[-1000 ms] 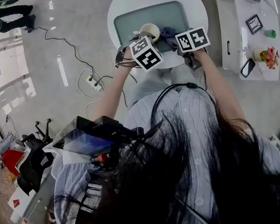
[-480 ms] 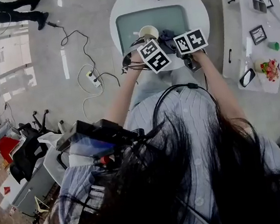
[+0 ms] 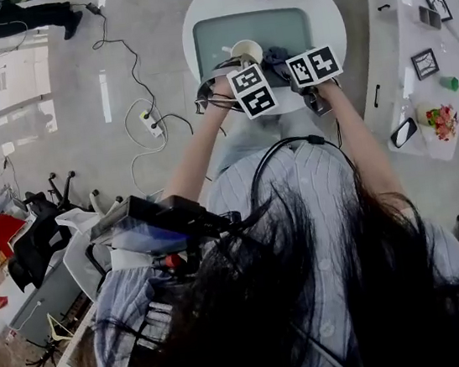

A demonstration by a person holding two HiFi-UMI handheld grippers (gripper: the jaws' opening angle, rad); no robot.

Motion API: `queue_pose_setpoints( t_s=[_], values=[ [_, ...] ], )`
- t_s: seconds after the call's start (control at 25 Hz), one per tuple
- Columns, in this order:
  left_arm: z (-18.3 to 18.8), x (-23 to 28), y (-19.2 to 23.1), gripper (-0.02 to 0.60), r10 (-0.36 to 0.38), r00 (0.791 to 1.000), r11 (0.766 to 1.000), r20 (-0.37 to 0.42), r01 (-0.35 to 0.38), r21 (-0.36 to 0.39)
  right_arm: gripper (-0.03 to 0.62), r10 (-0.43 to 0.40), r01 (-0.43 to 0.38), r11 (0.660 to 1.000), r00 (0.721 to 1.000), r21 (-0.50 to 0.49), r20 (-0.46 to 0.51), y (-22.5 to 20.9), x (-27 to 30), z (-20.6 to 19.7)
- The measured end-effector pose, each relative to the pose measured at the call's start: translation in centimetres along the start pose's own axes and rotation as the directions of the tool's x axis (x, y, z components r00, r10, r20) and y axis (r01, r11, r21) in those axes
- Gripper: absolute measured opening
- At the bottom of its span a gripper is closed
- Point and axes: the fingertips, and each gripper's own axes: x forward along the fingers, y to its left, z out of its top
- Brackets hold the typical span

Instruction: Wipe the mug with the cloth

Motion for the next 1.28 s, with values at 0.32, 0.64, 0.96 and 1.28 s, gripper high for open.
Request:
queue_pose_setpoints(
  t_s=[0.32,0.64,0.96,1.28],
  values=[
    [-1.5,-0.4,-0.9,0.044,-0.018,0.999,0.913,-0.042,0.034,0.406,0.098,-0.022,0.021,1.0,1.0,-0.022,-0.012,-0.1,-0.2,-0.4],
    [-2.3,-0.3,-1.2,0.046,-0.038,0.998,0.726,-0.043,0.057,0.686,0.098,-0.044,0.044,0.999,0.999,-0.018,-0.022,-0.3,0.0,-0.6],
    [-1.7,-0.9,-1.4,0.046,-0.061,0.998,0.899,-0.011,0.06,0.433,0.098,-0.051,0.051,0.999,0.999,0.003,-0.01,-0.5,-0.3,-0.7],
    [1.1,-2.1,-1.4,0.046,-0.134,0.982,0.99,0.136,0.14,-0.035,0.098,-0.055,0.055,0.998,0.998,-0.011,-0.006,-1.3,-0.2,0.5]
  ],
)
